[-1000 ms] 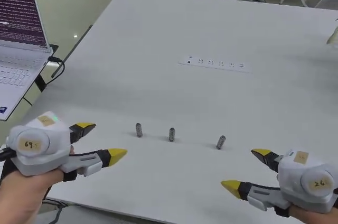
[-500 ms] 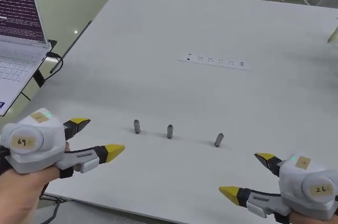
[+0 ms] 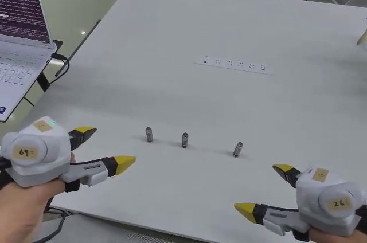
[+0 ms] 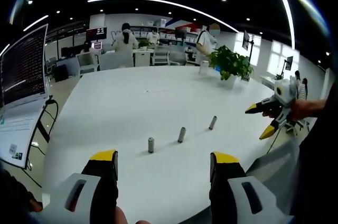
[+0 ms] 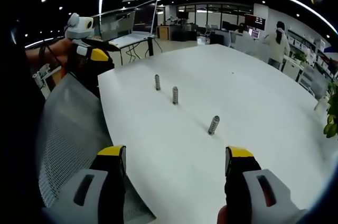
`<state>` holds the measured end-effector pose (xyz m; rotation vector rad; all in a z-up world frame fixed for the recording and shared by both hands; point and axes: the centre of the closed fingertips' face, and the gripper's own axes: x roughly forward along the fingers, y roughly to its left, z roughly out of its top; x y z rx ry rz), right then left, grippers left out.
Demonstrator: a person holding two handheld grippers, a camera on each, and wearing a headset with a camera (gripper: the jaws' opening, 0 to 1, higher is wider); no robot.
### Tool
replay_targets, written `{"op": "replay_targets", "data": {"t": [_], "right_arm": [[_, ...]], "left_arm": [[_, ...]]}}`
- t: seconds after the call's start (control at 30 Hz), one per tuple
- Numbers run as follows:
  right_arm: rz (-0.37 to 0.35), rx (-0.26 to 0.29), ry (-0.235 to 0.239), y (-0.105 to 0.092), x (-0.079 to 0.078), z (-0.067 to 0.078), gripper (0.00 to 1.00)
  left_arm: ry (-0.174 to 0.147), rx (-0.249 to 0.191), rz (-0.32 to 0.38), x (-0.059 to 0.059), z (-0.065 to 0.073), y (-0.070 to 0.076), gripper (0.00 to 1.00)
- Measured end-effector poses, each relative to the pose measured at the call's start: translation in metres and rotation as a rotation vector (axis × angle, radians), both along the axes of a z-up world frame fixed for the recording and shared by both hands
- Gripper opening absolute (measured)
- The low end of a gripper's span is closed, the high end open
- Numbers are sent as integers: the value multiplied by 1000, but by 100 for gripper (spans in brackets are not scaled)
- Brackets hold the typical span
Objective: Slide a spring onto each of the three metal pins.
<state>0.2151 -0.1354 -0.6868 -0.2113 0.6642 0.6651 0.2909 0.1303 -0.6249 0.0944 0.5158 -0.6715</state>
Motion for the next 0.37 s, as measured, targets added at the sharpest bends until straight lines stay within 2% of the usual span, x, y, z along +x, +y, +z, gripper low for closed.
{"op": "replay_targets", "data": {"t": [0.37], "right_arm": [[-12, 7, 9, -1, -6, -2, 76]], "left_arm": [[7, 2, -7, -4, -4, -1, 68]]}}
